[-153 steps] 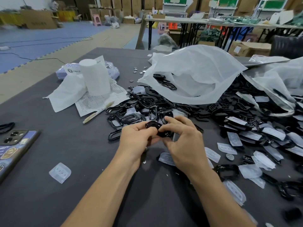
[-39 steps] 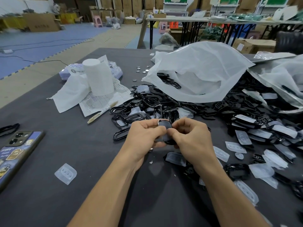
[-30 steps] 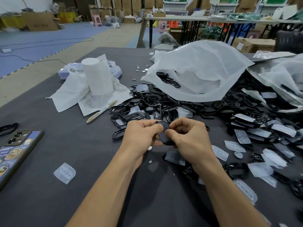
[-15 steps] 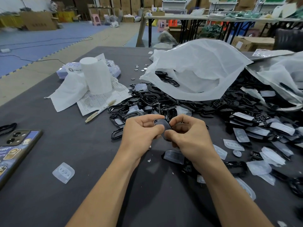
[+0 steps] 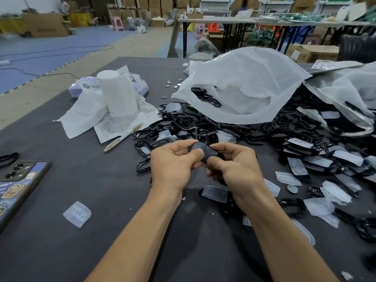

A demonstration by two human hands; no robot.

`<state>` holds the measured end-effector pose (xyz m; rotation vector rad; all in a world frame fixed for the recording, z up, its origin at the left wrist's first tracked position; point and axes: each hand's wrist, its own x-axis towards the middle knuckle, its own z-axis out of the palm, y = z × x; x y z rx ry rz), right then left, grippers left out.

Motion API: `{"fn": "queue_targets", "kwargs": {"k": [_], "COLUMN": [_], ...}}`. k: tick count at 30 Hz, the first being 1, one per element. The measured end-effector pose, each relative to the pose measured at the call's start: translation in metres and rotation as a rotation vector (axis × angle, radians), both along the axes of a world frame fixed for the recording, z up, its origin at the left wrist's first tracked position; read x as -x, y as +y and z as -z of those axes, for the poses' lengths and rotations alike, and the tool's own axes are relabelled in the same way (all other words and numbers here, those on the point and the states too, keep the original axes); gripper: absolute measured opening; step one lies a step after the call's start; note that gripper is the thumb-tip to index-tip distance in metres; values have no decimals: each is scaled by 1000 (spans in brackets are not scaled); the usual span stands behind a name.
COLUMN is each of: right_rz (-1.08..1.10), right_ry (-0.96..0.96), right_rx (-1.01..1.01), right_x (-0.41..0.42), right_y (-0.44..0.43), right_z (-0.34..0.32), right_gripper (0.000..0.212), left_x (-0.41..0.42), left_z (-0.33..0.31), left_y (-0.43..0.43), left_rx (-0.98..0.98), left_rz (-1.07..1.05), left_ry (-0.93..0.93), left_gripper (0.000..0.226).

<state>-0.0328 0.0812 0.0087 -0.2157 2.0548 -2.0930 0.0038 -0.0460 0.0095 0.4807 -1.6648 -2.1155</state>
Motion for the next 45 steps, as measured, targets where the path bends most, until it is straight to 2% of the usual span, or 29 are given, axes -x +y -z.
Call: {"fn": "queue_targets", "kwargs": {"k": [4,6,8,11,15,22,28,33,40,42,45], "right_rz": [29,63,101,141,123,26,-31,-5,-38,-28,63], "right_ry": [-42,-23,33,134,209,224,142,183,10,61,378], "right_rx": [68,54,-4,-133,-180,-167,-101,-131,-22,-107,-469], "right_x": [1,1,2,3,2,1,2,-2,-1,-1,-5], "right_y": [0,-1,-2,-2,-2,2,4,0,5,7,9], "right_z": [0,0,2,6,4,-1,3,3,-3,-4,-4], "right_gripper": [31,27,19,20,24,28,34,19,37,39,32], "left_x": [1,2,1,-2,-2,3,6,6,7,7,7], "left_z": [3,7,9,8,5,8,12,13,15,16,17], "left_y": [1,0,1,3,1,-4,-3,-4,-4,-4,-6], "left_rx": [35,125,229,355,404,267,289,343,319,327,342], "left_rz": [-41,-49,-49,-34,-70,-71,-115,-138,-105,-112,-144], "left_ry": [3,-15,-47,-82,-102,-114,-91,-68,-75,-79,-96], "left_gripper": [28,28,23,22,10,22,25,24,26,25,25]}}
